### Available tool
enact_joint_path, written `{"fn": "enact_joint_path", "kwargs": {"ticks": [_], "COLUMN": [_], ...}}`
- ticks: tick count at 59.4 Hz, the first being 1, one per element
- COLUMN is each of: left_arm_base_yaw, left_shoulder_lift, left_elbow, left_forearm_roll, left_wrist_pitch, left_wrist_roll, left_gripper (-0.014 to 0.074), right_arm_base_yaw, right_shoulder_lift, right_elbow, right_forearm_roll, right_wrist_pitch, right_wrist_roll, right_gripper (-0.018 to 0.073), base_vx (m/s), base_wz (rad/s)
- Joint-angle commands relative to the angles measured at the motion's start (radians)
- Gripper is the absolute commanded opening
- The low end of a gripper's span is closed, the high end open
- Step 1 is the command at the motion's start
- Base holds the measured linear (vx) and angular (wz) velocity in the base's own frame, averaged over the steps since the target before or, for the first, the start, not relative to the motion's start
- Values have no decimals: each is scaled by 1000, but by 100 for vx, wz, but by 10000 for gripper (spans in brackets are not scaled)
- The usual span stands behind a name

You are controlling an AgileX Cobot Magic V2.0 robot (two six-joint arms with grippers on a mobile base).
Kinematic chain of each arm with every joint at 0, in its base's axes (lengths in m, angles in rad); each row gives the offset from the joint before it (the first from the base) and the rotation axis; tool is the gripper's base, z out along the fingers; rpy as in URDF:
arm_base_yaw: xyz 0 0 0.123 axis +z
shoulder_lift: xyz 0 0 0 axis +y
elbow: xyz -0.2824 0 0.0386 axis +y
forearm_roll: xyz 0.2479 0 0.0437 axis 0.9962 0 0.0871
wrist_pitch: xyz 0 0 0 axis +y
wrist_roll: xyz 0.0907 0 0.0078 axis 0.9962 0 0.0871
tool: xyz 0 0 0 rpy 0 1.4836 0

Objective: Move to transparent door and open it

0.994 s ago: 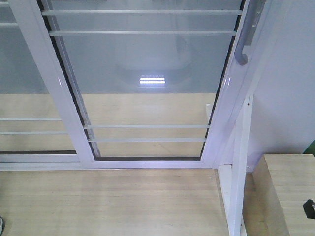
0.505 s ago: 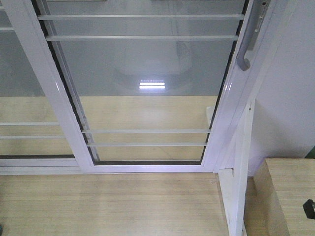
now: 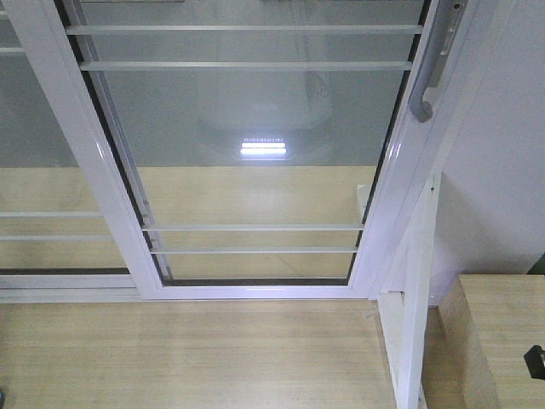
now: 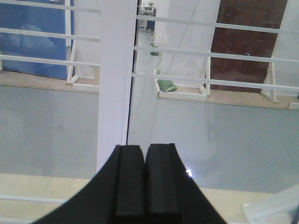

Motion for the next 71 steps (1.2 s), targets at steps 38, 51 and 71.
{"fn": "enact_joint_path", "kwargs": {"ticks": [38,51,71], "left_arm_base_yaw": [-5,-5,-5], "left_shoulder_lift": [22,213,630], "left_elbow": [-139,-284,-387], "left_forearm_roll": [-15,-14,-14], "left_wrist_pitch": [-171,-139,-279], "left_wrist_roll": [-59,-59,-59], "left_gripper": [-6,-6,-2], "right_arm_base_yaw": [1,1,1], "right_shoulder_lift": [-1,208,638], "right_elbow": [-205,-406,-531], "right_forearm_roll": [-6,-6,-6], "right_wrist_pitch": [-225,-196,-265], "right_wrist_roll": [-42,-77,-98], "right_gripper": [-6,-4,29], "base_vx": [0,0,0], "base_wz": [0,0,0]}}
